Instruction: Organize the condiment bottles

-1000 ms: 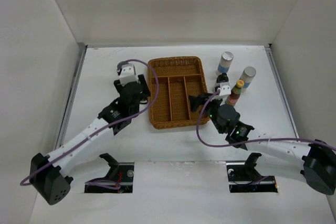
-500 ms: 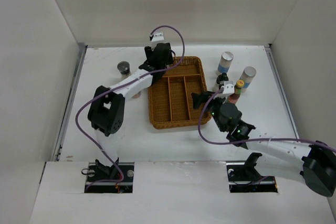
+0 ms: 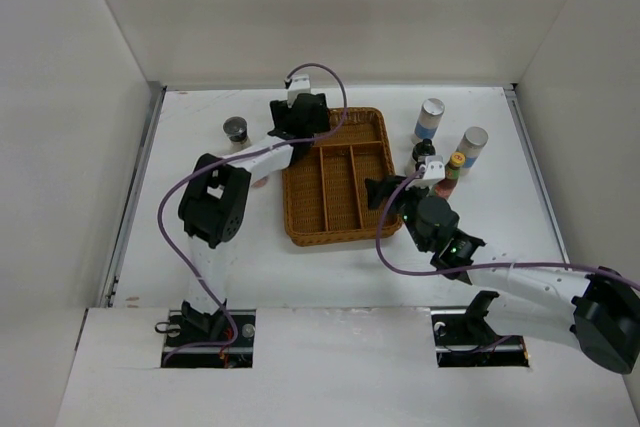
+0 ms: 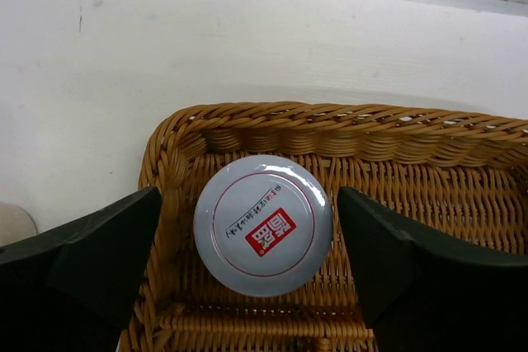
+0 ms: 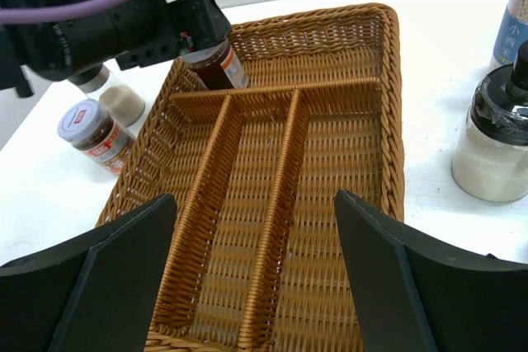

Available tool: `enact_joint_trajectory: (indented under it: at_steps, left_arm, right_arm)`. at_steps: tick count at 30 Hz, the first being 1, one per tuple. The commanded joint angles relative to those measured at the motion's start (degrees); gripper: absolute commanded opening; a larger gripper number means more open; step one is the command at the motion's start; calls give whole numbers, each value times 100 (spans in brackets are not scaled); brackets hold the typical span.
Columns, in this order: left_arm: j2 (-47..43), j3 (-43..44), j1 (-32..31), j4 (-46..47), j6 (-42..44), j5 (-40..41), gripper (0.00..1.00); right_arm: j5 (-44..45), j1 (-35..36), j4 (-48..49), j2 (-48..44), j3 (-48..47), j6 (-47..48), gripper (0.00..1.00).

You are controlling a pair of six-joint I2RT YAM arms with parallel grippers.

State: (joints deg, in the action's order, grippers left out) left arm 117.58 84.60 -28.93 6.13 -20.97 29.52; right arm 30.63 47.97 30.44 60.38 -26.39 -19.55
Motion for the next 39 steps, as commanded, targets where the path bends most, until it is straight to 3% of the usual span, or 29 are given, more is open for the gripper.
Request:
enact_joint_trajectory:
  at_steps: [1,6,15,20,29,33,39]
  left_arm:
    - [-937,-171,-64,635,84,-16,92]
    - [-2219,-802,-108,591,199,45,93]
    - [-4453,-3746,119,415,-249,941,92]
    - [-4209,-4074,550,406,-398,609,91]
    - [-3067,-3591,735,512,-452,221,87]
    - [-2785,-3529,805,678,-495,265,75]
    - [-2888,-3537,806,749,-496,291,36]
  right_arm:
    - [57,-55,200,-26,-32,-66,84]
    - [57,-46,191,-17,-41,-58,85]
    - [48,-37,217,-264,20,-84,86]
    - [22,-20,173,0,-112,-93,93]
    - [-119,-2,217,228,-173,-102,98]
    - [-119,15,182,246,-200,-93,98]
    - [-119,15,208,194,-165,-75,98]
